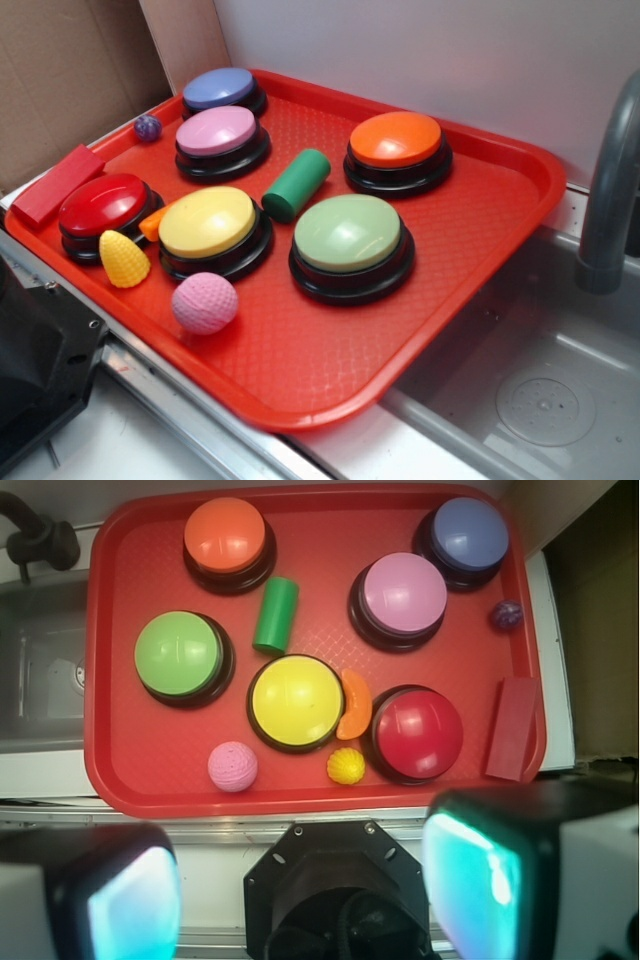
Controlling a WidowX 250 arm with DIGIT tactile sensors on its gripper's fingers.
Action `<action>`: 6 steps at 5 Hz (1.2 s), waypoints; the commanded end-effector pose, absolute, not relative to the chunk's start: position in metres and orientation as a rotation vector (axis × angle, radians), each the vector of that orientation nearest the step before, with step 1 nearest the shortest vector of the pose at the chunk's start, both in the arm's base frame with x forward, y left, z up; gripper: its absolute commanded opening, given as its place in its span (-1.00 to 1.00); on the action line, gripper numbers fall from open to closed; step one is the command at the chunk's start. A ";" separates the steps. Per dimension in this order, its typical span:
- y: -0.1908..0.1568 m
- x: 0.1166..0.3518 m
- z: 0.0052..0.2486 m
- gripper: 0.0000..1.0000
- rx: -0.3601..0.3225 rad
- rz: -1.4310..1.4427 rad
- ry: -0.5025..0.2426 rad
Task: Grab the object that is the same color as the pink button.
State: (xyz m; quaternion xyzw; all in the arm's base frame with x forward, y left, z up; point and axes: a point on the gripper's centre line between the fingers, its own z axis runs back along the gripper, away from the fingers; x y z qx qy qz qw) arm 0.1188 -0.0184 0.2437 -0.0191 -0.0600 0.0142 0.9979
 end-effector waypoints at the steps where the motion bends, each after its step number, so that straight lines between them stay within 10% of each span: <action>1: -0.018 0.119 0.244 1.00 -0.038 0.028 -0.120; 6: -0.084 0.132 0.109 1.00 -0.094 0.143 -0.122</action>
